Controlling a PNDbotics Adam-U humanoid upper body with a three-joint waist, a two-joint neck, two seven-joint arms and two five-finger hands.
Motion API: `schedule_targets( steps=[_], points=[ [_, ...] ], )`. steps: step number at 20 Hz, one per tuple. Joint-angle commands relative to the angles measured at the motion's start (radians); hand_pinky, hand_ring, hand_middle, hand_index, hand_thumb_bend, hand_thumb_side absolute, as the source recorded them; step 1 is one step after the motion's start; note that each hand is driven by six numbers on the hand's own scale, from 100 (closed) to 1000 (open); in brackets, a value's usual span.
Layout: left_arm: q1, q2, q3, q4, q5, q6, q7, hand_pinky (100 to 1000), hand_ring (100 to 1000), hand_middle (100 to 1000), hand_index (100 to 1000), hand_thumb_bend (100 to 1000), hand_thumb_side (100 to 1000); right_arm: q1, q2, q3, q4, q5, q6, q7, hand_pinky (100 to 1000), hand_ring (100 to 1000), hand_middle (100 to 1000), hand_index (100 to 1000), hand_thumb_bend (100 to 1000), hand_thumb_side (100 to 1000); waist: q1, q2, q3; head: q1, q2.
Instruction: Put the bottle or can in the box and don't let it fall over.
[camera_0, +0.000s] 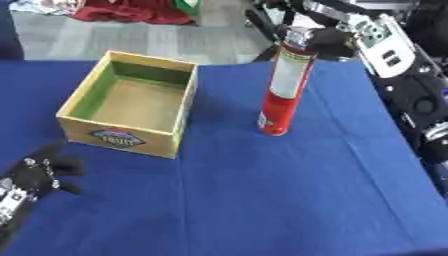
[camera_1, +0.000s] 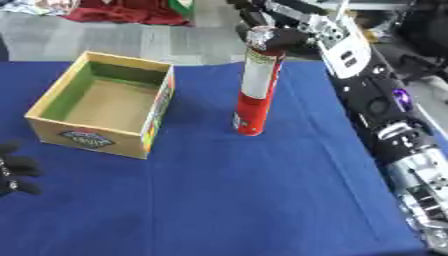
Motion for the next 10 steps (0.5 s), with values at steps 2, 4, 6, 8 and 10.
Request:
schedule_targets(
  steps=[2, 4, 6, 8, 10],
  points=[
    [-0.010, 0.003, 0.006, -0.019, 0.000, 0.000, -0.001, 643, 763, 723, 969, 100, 865, -0.010, -0.035, -0.013, 0.000, 0.054, -0.257, 0.211, 1000, 985, 971, 1000, 100, 664, 0.002, -0.014, -0.002, -0.002, -0.001],
    [-0.010, 0.003, 0.007, -0.019, -0.001, 0.000, -0.001, 643, 763, 723, 969, 100, 864, -0.007, -0.037, -0.010, -0.002, 0.078, -0.265, 0.201, 1000, 987, 972, 1000, 100, 665, 0.003, -0.014, -0.003, -0.001, -0.001],
    [-0.010, 0.003, 0.008, -0.019, -0.001, 0.000, 0.000, 643, 762, 722, 969, 100, 863, -0.003, -0.038, -0.008, -0.002, 0.097, -0.271, 0.192, 1000, 989, 972, 1000, 100, 676, 0.003, -0.014, -0.004, -0.002, 0.000],
    [-0.010, 0.003, 0.007, -0.019, 0.000, 0.000, 0.000, 643, 762, 722, 969, 100, 863, 0.001, -0.038, -0.007, 0.000, 0.116, -0.275, 0.185, 1000, 991, 974, 1000, 100, 680, 0.003, -0.014, -0.004, -0.002, -0.001],
    [-0.010, 0.003, 0.008, -0.020, 0.000, 0.000, 0.000, 642, 762, 722, 969, 100, 864, 0.004, -0.039, -0.009, 0.003, 0.137, -0.277, 0.175, 1000, 990, 972, 1000, 100, 683, 0.004, -0.013, -0.005, -0.002, -0.001]
  ],
)
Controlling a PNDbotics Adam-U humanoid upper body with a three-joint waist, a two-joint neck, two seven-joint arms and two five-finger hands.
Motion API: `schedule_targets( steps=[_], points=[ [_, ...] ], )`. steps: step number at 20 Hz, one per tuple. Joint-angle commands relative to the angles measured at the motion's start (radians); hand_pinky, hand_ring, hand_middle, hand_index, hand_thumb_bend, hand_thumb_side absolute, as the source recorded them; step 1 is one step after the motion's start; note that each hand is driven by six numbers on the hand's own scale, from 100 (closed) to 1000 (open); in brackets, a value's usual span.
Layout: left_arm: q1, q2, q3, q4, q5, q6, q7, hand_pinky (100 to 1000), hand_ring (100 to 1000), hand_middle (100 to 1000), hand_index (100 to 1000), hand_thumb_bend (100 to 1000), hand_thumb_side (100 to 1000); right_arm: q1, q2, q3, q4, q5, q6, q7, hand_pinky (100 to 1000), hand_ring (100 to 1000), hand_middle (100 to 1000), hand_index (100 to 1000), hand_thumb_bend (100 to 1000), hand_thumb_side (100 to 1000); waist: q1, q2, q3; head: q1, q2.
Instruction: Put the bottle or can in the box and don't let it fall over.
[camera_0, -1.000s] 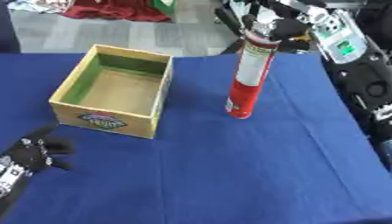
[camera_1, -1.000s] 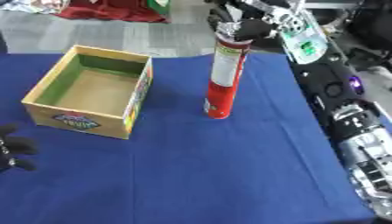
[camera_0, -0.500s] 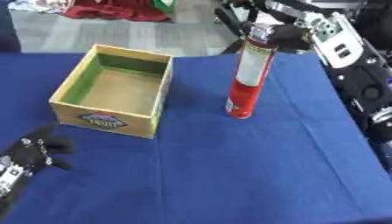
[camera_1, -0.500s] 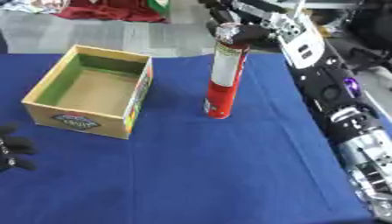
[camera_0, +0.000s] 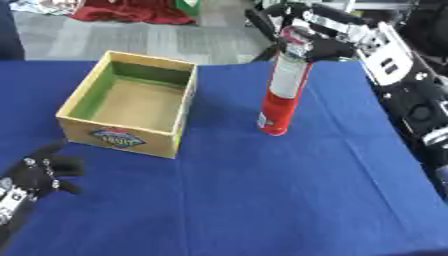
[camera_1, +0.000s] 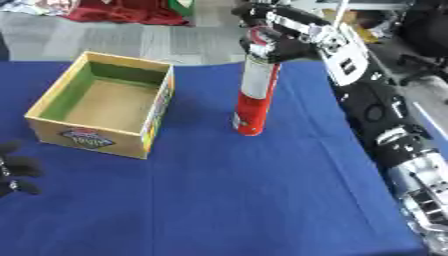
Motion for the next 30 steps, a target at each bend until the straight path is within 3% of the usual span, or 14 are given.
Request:
schedule_targets(
  steps=[1, 20, 22, 24, 26, 27, 30],
  points=[
    [-0.009, 0.003, 0.008, -0.020, 0.000, 0.000, 0.000, 642, 762, 722, 969, 100, 864, -0.014, -0.038, -0.007, 0.000, 0.031, -0.236, 0.212, 1000, 991, 972, 1000, 100, 681, 0.004, -0.013, -0.002, -0.003, 0.000],
    [-0.009, 0.003, 0.008, -0.020, -0.002, 0.000, 0.000, 641, 760, 721, 971, 100, 867, -0.008, -0.042, -0.017, 0.046, 0.149, -0.231, 0.162, 1000, 960, 942, 986, 100, 729, 0.003, -0.010, -0.001, -0.009, 0.001],
    [-0.009, 0.003, 0.008, -0.020, -0.001, 0.001, 0.000, 641, 759, 721, 971, 100, 867, -0.006, -0.041, -0.018, 0.051, 0.152, -0.227, 0.159, 908, 900, 888, 948, 100, 722, 0.003, -0.010, -0.001, -0.010, 0.001],
    [-0.010, 0.002, 0.008, -0.020, -0.001, 0.001, -0.001, 640, 759, 721, 971, 100, 868, -0.005, -0.039, -0.018, 0.054, 0.149, -0.224, 0.157, 796, 818, 825, 891, 100, 658, 0.003, -0.010, -0.001, -0.010, 0.001],
    [-0.010, 0.002, 0.008, -0.020, 0.000, 0.001, 0.000, 640, 759, 721, 971, 100, 868, -0.005, -0.038, -0.018, 0.053, 0.144, -0.223, 0.155, 659, 700, 742, 814, 100, 441, 0.002, -0.010, 0.000, -0.011, 0.002],
    [-0.010, 0.002, 0.008, -0.020, 0.000, 0.001, 0.000, 640, 759, 721, 971, 100, 868, -0.005, -0.037, -0.018, 0.051, 0.140, -0.223, 0.151, 583, 625, 683, 764, 100, 264, 0.002, -0.010, 0.000, -0.011, 0.002],
    [-0.010, 0.002, 0.008, -0.020, 0.000, 0.002, 0.000, 640, 759, 721, 971, 100, 869, -0.005, -0.035, -0.020, 0.044, 0.125, -0.225, 0.131, 433, 499, 568, 668, 100, 234, 0.002, -0.009, 0.001, -0.012, 0.003]
  ],
)
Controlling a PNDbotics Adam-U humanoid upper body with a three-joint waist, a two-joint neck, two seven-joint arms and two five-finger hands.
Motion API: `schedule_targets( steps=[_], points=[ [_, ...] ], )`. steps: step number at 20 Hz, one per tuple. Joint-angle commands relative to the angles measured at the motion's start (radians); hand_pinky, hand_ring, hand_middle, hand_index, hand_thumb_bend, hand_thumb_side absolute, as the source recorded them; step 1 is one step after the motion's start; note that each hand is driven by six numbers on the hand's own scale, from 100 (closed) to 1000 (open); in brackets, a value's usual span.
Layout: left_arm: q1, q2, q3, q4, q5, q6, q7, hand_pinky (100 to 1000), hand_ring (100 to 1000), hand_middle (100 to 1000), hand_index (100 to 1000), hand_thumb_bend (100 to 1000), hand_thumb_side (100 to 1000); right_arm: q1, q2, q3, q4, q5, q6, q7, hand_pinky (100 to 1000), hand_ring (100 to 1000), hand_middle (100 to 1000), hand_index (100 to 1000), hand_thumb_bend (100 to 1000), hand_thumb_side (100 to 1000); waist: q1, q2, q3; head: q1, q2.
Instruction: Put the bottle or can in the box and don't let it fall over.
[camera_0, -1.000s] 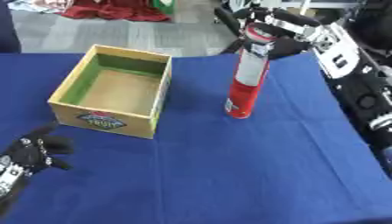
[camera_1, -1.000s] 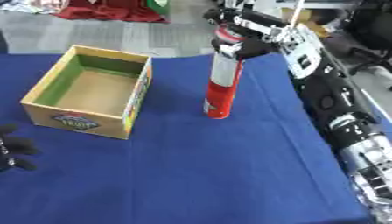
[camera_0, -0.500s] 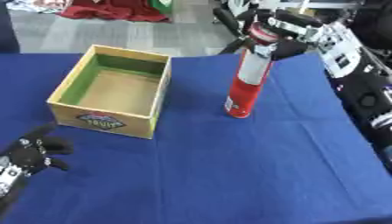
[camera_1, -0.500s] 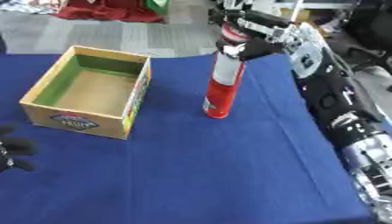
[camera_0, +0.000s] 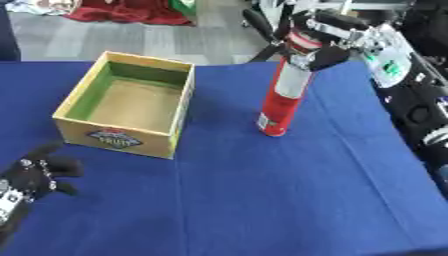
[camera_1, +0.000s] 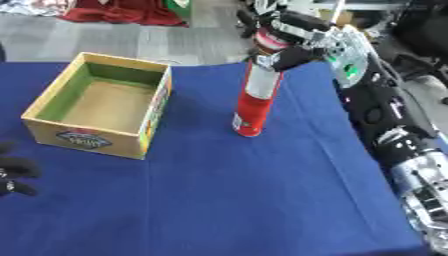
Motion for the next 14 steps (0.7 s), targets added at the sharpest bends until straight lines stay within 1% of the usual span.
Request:
schedule_targets(
  steps=[1, 2, 3, 5, 8, 11, 13, 14],
  points=[
    [-0.010, 0.002, 0.008, -0.020, 0.000, 0.002, 0.000, 640, 759, 720, 971, 100, 869, -0.003, -0.017, -0.001, -0.001, -0.012, -0.187, 0.159, 382, 464, 528, 631, 100, 230, 0.004, -0.009, 0.000, -0.003, 0.002],
    [-0.011, 0.002, 0.008, -0.020, 0.001, 0.002, 0.000, 640, 759, 720, 971, 100, 869, -0.002, -0.016, -0.001, -0.003, -0.018, -0.190, 0.146, 361, 449, 509, 617, 100, 227, 0.004, -0.009, 0.001, -0.003, 0.003],
    [-0.011, 0.002, 0.008, -0.020, 0.001, 0.002, 0.000, 640, 759, 720, 971, 100, 870, -0.002, -0.015, -0.002, -0.005, -0.024, -0.193, 0.132, 311, 407, 467, 574, 100, 221, 0.004, -0.008, 0.001, -0.003, 0.003],
    [-0.011, 0.002, 0.008, -0.020, 0.001, 0.002, 0.000, 640, 759, 720, 971, 100, 870, -0.001, -0.011, -0.002, -0.008, -0.035, -0.201, 0.101, 248, 354, 417, 533, 100, 214, 0.004, -0.008, 0.001, -0.004, 0.003],
    [-0.011, 0.002, 0.008, -0.020, 0.001, 0.003, 0.000, 639, 759, 720, 972, 100, 872, -0.001, -0.004, -0.002, -0.014, -0.055, -0.210, 0.049, 100, 241, 309, 450, 100, 202, 0.004, -0.007, 0.001, -0.005, 0.005],
    [-0.012, 0.002, 0.008, -0.021, 0.001, 0.003, 0.001, 639, 759, 720, 972, 100, 872, 0.002, 0.000, 0.006, -0.028, -0.084, -0.212, -0.003, 100, 149, 217, 363, 100, 198, 0.004, -0.007, 0.002, -0.005, 0.005],
    [-0.012, 0.002, 0.008, -0.021, 0.001, 0.003, 0.001, 639, 758, 720, 972, 100, 874, 0.004, 0.002, 0.010, -0.038, -0.099, -0.212, -0.031, 100, 105, 169, 315, 100, 198, 0.004, -0.006, 0.002, -0.006, 0.005],
    [-0.012, 0.002, 0.008, -0.021, 0.001, 0.004, 0.001, 639, 758, 720, 972, 100, 875, 0.005, 0.003, 0.011, -0.043, -0.107, -0.212, -0.046, 100, 100, 147, 296, 100, 222, 0.004, -0.006, 0.002, -0.006, 0.006]
  ],
)
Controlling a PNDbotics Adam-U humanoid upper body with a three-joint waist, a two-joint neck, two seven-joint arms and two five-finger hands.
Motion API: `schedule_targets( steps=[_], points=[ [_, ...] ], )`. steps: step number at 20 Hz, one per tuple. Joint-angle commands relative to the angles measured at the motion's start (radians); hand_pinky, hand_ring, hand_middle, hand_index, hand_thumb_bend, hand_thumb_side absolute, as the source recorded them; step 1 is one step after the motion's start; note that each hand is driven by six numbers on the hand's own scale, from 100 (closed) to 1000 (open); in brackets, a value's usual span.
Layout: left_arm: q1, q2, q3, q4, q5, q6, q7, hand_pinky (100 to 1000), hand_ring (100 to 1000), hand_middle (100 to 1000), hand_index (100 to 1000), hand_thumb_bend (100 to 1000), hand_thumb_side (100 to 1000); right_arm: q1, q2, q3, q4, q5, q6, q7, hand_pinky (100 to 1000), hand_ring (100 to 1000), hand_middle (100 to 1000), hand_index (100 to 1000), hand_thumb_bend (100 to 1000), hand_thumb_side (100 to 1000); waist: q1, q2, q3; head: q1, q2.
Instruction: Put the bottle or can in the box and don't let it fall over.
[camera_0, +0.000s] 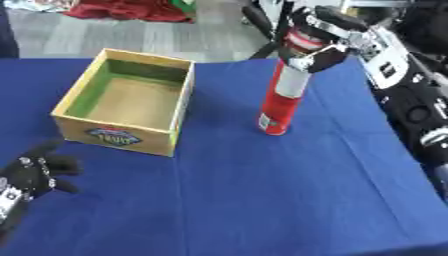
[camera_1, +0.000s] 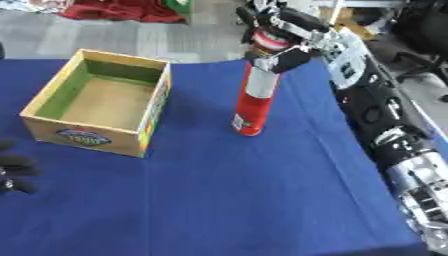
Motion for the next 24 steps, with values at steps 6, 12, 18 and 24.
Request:
schedule_targets(
  steps=[6, 12, 18, 24],
  points=[
    [-0.013, 0.002, 0.008, -0.020, 0.000, 0.004, 0.001, 639, 758, 720, 973, 100, 876, -0.014, -0.014, 0.007, -0.064, -0.063, -0.101, -0.003, 100, 100, 100, 252, 100, 208, 0.002, -0.009, 0.001, -0.004, 0.000],
    [-0.014, 0.002, 0.008, -0.020, 0.001, 0.005, 0.001, 639, 758, 720, 973, 100, 875, -0.028, -0.026, 0.013, -0.105, -0.093, -0.101, -0.043, 100, 100, 100, 237, 100, 215, 0.001, -0.010, 0.004, -0.008, -0.001],
    [-0.021, 0.003, 0.004, -0.019, 0.004, 0.006, -0.003, 639, 758, 720, 973, 100, 874, -0.073, -0.057, 0.018, -0.164, -0.132, -0.101, -0.071, 100, 100, 100, 239, 100, 226, -0.006, -0.010, 0.017, -0.020, -0.009],
    [-0.046, 0.008, -0.012, -0.017, 0.017, 0.010, -0.017, 638, 758, 719, 972, 100, 865, -0.115, -0.063, 0.020, -0.176, -0.182, -0.101, -0.083, 100, 100, 100, 240, 100, 237, -0.021, -0.007, 0.066, -0.044, -0.024]
  ],
)
